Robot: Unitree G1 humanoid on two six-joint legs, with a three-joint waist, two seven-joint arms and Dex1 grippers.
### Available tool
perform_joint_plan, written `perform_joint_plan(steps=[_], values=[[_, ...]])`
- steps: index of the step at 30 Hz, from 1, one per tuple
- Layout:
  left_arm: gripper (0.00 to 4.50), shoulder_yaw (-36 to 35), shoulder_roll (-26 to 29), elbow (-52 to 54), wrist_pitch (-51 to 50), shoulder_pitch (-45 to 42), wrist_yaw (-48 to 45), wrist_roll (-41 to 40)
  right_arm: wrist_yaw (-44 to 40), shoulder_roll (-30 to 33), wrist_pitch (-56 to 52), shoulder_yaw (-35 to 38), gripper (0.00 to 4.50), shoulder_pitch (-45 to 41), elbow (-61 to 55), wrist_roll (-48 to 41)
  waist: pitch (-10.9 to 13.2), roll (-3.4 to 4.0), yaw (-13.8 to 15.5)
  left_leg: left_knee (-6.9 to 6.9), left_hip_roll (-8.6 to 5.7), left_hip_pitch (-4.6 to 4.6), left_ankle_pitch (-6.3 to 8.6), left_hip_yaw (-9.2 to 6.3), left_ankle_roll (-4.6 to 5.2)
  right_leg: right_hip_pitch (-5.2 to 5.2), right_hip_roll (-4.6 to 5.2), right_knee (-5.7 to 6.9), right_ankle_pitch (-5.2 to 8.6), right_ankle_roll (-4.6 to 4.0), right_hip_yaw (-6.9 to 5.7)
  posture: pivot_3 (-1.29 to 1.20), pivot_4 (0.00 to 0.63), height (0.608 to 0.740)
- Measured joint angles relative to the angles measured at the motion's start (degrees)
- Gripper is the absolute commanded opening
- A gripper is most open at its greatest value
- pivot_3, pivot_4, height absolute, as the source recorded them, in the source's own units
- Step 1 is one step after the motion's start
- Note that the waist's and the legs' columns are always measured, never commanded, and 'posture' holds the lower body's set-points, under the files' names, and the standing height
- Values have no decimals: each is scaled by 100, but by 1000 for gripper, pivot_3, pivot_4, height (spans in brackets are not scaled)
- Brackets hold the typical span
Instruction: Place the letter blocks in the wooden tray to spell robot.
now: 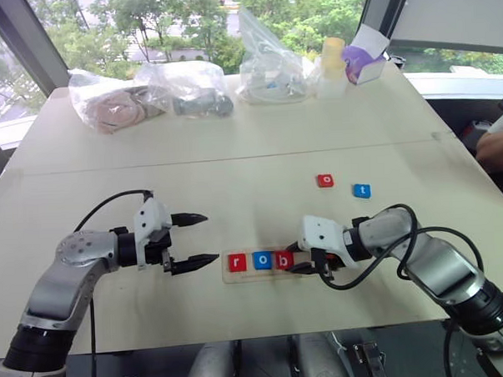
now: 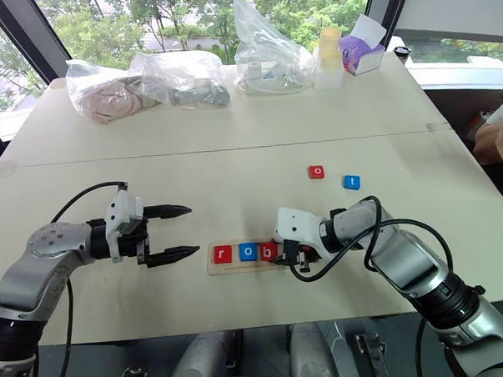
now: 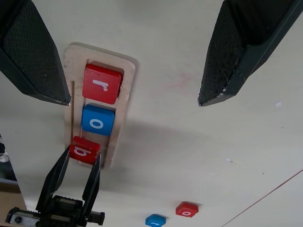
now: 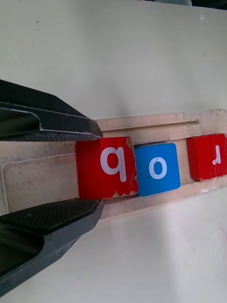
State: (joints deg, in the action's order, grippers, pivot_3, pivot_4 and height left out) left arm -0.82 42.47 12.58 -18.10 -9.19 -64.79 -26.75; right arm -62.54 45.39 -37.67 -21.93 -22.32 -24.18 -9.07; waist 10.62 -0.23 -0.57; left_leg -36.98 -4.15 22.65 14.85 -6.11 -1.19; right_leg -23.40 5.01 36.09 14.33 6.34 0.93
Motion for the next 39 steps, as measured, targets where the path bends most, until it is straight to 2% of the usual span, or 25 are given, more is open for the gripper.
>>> perform_joint_plan(steps=[9,12,15,16,24,28,31,34,39], values=[[4500,1,-35,1,0,3,32,1,23,-61,50,-36,1107,-69,91,2,0,0,-1,0,0,0,0,0,0,0,0,0,0,0,0,0,150,740],[4500,1,-35,5,0,19,49,1,25,-63,56,-48,2503,-77,94,16,0,0,0,0,0,0,0,0,0,0,0,0,0,0,0,0,150,740],[4500,1,-38,5,0,47,74,2,24,-63,56,-82,4082,-84,115,44,0,0,-1,0,0,0,0,0,0,0,0,0,0,0,0,0,150,740],[4500,1,-38,6,0,49,78,1,24,-64,56,-89,4435,-84,124,46,0,0,0,0,0,0,0,0,0,0,0,0,0,0,0,0,150,740],[4500,1,-45,46,0,50,121,1,56,-110,34,27,4435,-139,141,-36,0,0,0,0,0,0,0,0,0,0,0,0,0,0,0,0,150,740],[4500,3,-69,101,0,50,123,1,460,-294,-354,846,4435,-535,273,-347,0,0,0,-1,0,0,0,-1,0,0,-1,1,-1,-1,1,0,150,740],[4500,4,-82,103,0,49,124,2,1148,-625,-691,1549,4435,-854,736,-368,0,-1,-1,0,0,0,0,-1,0,0,-1,1,-1,-1,2,0,150,740],[4500,3,-89,103,0,52,123,4,1816,-859,-813,1856,4435,-985,1221,-249,0,0,0,3,-2,2,0,0,0,-4,0,1,-1,-2,5,0,150,740],[4500,74,-153,69,14,-44,117,36,3808,-1823,-1349,2385,4435,-1474,2490,328,-1,0,-13,9,-2,6,-5,1,-9,-18,-3,10,-7,-8,10,0,150,740]])
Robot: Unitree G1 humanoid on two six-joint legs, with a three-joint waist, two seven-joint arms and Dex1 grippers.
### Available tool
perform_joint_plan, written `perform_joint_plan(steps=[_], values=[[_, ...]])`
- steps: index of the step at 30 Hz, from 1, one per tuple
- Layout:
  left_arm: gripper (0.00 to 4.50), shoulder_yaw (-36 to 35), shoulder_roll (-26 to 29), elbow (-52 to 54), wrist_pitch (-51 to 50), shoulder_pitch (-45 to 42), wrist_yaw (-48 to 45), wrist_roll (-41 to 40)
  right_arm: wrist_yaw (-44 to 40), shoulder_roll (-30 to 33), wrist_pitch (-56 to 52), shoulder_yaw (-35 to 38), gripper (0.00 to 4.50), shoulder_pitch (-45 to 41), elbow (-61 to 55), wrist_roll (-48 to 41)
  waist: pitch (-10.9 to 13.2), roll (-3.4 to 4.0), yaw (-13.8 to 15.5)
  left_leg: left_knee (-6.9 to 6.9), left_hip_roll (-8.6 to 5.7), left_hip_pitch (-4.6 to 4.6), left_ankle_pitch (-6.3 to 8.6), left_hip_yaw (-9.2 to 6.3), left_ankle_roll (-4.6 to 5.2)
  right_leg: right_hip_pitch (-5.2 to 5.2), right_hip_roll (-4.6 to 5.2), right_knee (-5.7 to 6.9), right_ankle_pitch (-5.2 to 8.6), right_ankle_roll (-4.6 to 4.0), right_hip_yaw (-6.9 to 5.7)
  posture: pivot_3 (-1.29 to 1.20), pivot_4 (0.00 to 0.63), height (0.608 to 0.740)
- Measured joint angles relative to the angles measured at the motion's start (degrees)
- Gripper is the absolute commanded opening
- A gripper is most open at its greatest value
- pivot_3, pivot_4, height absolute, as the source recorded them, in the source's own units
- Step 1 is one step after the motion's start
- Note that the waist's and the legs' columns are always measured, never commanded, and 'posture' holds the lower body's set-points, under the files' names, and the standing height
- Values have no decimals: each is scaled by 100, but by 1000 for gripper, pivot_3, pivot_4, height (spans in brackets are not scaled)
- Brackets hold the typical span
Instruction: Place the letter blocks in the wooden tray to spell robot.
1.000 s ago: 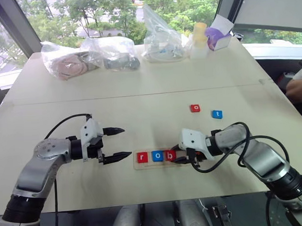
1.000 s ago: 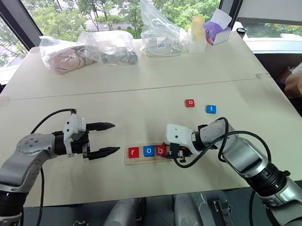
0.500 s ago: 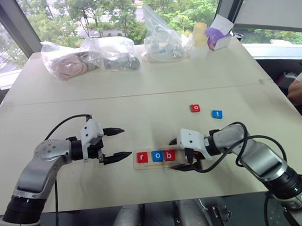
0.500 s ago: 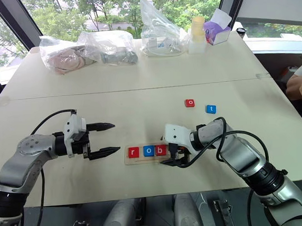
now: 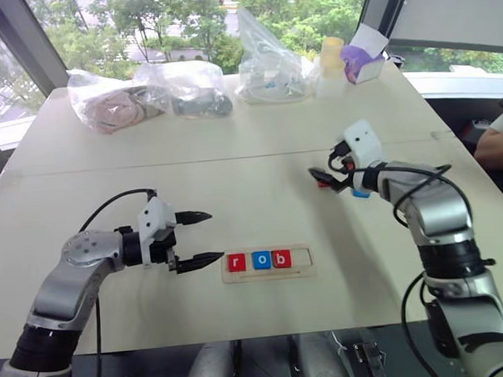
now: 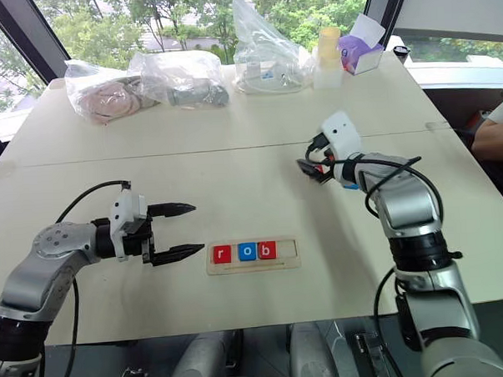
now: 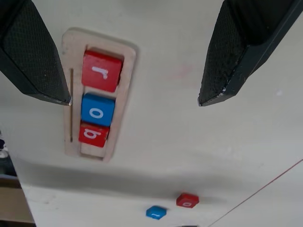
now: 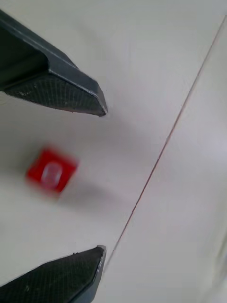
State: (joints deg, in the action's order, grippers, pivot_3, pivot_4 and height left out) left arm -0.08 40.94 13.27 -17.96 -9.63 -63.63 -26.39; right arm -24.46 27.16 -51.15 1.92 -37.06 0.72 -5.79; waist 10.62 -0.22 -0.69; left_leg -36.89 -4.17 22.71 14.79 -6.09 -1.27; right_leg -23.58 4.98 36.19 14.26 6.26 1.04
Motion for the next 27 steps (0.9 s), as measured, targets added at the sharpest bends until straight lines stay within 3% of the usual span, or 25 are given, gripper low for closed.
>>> perform_joint_plan(steps=[5,16,19,23,24,27], values=[[4500,66,-43,-34,1,-124,-7,16,1027,-782,-289,310,4435,-271,582,48,0,2,-25,18,2,4,-8,2,-12,-18,-19,4,-3,-3,3,0,150,740],[4500,-6,-38,58,-83,-121,-80,-191,1296,-1041,-336,155,4435,-300,1044,53,-1,3,-34,19,3,4,-9,2,-11,-18,-24,6,-4,-3,3,0,150,740],[4500,-105,-63,76,-82,-162,-13,-260,1297,-1057,-425,72,3615,-211,871,48,-2,4,-36,19,5,3,-9,2,-11,-17,-26,8,-4,-3,3,0,150,740],[4500,-143,-179,76,-73,-271,65,-346,1306,-1151,-626,-12,1525,-106,585,38,-2,3,-32,19,5,0,-9,2,-12,-14,-27,8,-4,-3,3,0,150,740],[4500,-143,-198,76,-64,-294,80,-349,1320,-1154,-680,-20,1182,-67,499,40,-2,3,-30,19,5,1,-9,2,-12,-14,-27,8,-4,-3,3,0,150,740],[4500,-148,-254,76,-43,-328,136,-353,1342,-1158,-845,-36,1203,45,259,39,-3,3,-21,18,4,0,-9,2,-12,-13,-27,8,-4,-3,2,0,150,740]])
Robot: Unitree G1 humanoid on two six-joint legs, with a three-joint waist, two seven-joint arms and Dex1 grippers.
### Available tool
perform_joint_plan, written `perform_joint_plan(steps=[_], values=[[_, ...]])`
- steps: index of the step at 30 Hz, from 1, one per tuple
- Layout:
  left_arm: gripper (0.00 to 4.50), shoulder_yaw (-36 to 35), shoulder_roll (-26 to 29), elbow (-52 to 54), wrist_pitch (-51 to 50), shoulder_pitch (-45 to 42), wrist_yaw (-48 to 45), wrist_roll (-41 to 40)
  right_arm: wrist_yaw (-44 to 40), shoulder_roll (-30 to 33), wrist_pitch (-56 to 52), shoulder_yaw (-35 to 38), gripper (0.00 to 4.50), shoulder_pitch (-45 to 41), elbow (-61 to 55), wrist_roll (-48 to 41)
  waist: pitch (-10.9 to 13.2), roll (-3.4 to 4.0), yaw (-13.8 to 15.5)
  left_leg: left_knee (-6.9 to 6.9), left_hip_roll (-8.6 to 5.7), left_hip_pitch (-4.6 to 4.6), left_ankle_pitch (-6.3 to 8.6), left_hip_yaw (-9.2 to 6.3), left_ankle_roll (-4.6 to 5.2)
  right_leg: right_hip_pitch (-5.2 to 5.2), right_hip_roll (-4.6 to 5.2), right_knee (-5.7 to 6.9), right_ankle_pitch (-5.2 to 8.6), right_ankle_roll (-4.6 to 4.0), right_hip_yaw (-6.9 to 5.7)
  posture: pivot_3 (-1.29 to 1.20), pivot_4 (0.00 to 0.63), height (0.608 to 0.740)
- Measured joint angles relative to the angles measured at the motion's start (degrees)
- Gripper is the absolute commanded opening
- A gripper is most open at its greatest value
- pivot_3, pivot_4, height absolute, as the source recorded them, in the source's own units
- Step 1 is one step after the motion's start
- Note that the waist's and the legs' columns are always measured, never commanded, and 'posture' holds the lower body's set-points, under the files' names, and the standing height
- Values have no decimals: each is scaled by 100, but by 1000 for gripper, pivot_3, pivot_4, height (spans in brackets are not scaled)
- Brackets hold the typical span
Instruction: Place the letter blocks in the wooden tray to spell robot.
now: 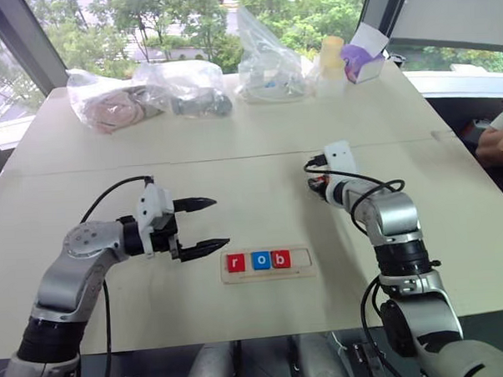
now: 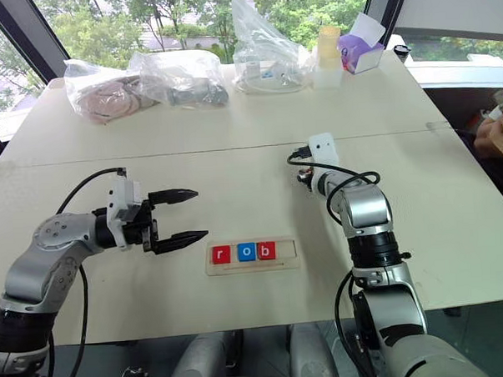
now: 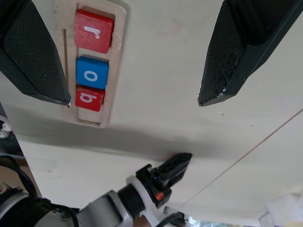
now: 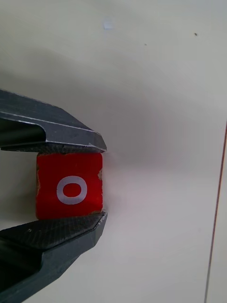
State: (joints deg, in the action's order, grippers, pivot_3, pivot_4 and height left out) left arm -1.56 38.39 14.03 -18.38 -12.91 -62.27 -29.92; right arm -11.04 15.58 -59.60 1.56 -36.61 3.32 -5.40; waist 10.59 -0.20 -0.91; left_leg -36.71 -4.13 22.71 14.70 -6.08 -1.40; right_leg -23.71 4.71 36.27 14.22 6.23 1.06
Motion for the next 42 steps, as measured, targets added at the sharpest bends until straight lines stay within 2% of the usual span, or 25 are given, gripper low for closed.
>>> perform_joint_plan(steps=[6,10,13,15,17,22,24,26,28,29,32,35,37,39,42], values=[[4500,27,-77,-1,72,-5,33,39,-49,371,-638,-96,1203,359,-919,2,1,1,18,0,-2,3,0,-1,0,-1,1,0,0,0,0,0,150,740],[4500,84,-165,-35,156,-20,25,80,-73,563,-1871,450,1203,786,-2506,-165,0,0,23,-1,0,11,0,-5,0,-6,0,-1,0,0,-1,0,150,740],[4500,117,-199,-69,188,-48,-3,111,-63,463,-2810,841,1203,1263,-3610,-252,-1,1,9,-1,3,9,0,-5,0,-6,-3,-1,1,0,-2,0,150,740],[4500,153,-227,-150,226,-80,-43,120,-6,164,-3169,977,1203,1922,-4362,-298,-5,2,23,0,5,9,0,-12,0,-3,-6,0,2,-1,-5,0,150,740],[4500,216,-253,-297,256,-168,-120,146,88,-124,-3249,983,1203,2393,-4800,-377,-4,5,-2,-4,4,8,-1,-3,0,-4,-4,0,1,0,-1,0,150,740],[4500,272,-277,-482,314,-339,-235,192,346,-256,-3249,1061,1203,2572,-5122,-379,-3,6,7,-20,5,-15,-1,-3,0,24,-5,-1,2,0,-4,0,150,740],[4500,297,-285,-537,327,-368,-271,205,406,-323,-3249,1070,2269,2651,-5122,-384,-3,6,9,-20,4,-15,-1,-3,0,24,-5,-1,2,0,-4,0,150,740],[4500,306,-295,-625,377,-417,-324,232,442,-322,-3249,1084,3136,2678,-5122,-384,-3,6,10,-20,4,-15,-1,-3,0,24,-4,-1,2,0,-4,0,150,740],[4500,307,-296,-671,394,-489,-362,248,436,-300,-3249,1105,4299,2682,-5122,-405,-3,6,11,-20,4,-15,-1,-3,0,24,-4,-1,2,0,-4,0,150,740],[4500,307,-298,-671,403,-505,-372,252,374,-219,-3249,1112,4465,2683,-5122,-456,-3,6,8,-19,4,-15,-1,-3,0,24,-4,-1,2,0,-3,0,150,740],[4500,311,-314,-683,410,-511,-390,295,-183,493,-3235,1123,4465,2600,-5120,-806,-3,7,9,-20,3,-14,-1,-2,1,27,-3,-4,2,1,-4,0,150,740],[4500,322,-336,-699,412,-527,-404,311,-1505,1933,-2577,1261,4465,2532,-5072,-1466,-1,7,14,-21,4,-15,1,-2,4,35,-3,-11,3,3,-11,0,150,740],[4500,336,-358,-712,412,-539,-408,318,-2372,2640,-1696,1482,4465,2703,-4900,-1727,0,1,22,-23,8,-18,4,-9,9,48,-5,-16,7,8,-23,0,150,740],[4500,365,-372,-726,413,-560,-413,322,-3313,3301,-512,1531,4465,3256,-4502,-1796,1,-3,42,-25,5,-17,9,-8,18,54,-2,-18,12,17,-25,0,150,740],[4500,378,-376,-759,414,-584,-417,326,-4216,3818,786,1499,4465,3828,-3828,-1705,4,-9,33,-31,2,-17,14,2,25,55,6,-19,12,20,-18,0,150,740]])
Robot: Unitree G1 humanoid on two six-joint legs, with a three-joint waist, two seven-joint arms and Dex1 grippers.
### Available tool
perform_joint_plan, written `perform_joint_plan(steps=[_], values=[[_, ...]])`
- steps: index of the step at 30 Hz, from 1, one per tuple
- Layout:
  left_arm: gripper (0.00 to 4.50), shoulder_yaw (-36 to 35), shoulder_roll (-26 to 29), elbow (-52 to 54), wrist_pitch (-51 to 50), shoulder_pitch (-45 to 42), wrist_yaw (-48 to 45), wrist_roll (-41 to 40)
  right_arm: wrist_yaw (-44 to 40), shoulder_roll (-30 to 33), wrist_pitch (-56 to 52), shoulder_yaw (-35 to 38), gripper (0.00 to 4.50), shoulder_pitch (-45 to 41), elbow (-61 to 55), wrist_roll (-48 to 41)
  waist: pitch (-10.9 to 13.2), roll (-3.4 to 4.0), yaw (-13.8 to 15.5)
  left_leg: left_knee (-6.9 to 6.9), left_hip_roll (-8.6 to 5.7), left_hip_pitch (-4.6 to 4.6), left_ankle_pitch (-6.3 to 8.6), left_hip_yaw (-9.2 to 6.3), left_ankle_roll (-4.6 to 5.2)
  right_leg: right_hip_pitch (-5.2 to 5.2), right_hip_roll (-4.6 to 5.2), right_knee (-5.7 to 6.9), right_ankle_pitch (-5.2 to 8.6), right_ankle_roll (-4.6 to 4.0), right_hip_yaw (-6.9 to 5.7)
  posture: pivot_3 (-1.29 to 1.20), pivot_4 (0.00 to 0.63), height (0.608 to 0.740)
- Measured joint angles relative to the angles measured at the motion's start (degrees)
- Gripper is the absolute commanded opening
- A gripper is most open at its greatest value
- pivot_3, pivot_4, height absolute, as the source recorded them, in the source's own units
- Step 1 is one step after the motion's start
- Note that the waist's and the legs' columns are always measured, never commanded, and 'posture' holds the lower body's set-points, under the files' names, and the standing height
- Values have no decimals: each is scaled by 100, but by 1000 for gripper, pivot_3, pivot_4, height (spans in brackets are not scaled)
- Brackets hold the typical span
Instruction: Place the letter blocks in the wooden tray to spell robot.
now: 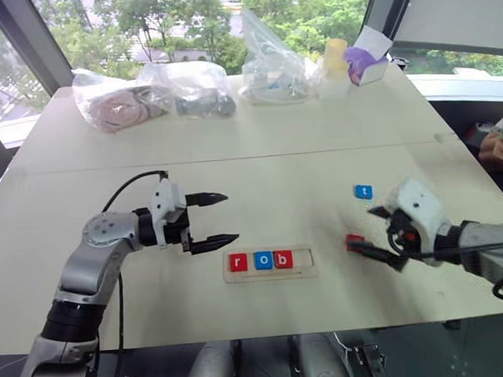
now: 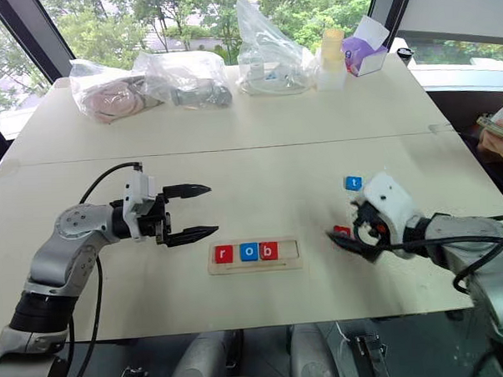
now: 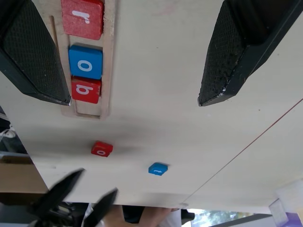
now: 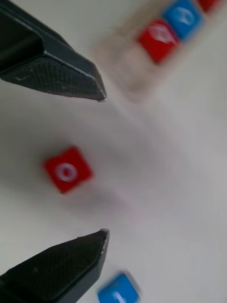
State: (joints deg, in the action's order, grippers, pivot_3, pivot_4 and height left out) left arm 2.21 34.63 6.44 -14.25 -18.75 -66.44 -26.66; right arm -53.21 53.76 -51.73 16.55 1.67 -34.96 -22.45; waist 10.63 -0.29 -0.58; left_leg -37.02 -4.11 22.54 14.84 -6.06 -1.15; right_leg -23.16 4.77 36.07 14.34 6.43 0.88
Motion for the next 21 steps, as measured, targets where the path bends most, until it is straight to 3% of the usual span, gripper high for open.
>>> perform_joint_plan(steps=[6,18,20,21], values=[[4500,59,-29,-37,8,-61,-46,17,-839,198,2088,-476,4465,57,1695,425,3,-2,-9,-4,4,-6,0,7,0,-1,-1,4,-1,-4,8,0,150,740],[4500,50,19,-50,3,-45,-91,19,-866,-231,3279,-1194,4465,-442,2879,746,3,-2,4,-3,3,-5,1,5,-1,-3,1,2,-1,-4,12,0,150,740],[4500,50,26,-50,3,-41,-95,19,-849,-303,3368,-1262,3646,-476,3051,791,3,-2,4,-2,3,-4,1,4,-1,-4,1,2,-1,-4,13,0,150,740],[4500,49,35,-50,2,-39,-95,19,-840,-317,3411,-1286,3026,-503,3081,805,3,-2,2,-3,3,-4,1,4,-1,-4,1,2,-1,-4,13,0,150,740]])
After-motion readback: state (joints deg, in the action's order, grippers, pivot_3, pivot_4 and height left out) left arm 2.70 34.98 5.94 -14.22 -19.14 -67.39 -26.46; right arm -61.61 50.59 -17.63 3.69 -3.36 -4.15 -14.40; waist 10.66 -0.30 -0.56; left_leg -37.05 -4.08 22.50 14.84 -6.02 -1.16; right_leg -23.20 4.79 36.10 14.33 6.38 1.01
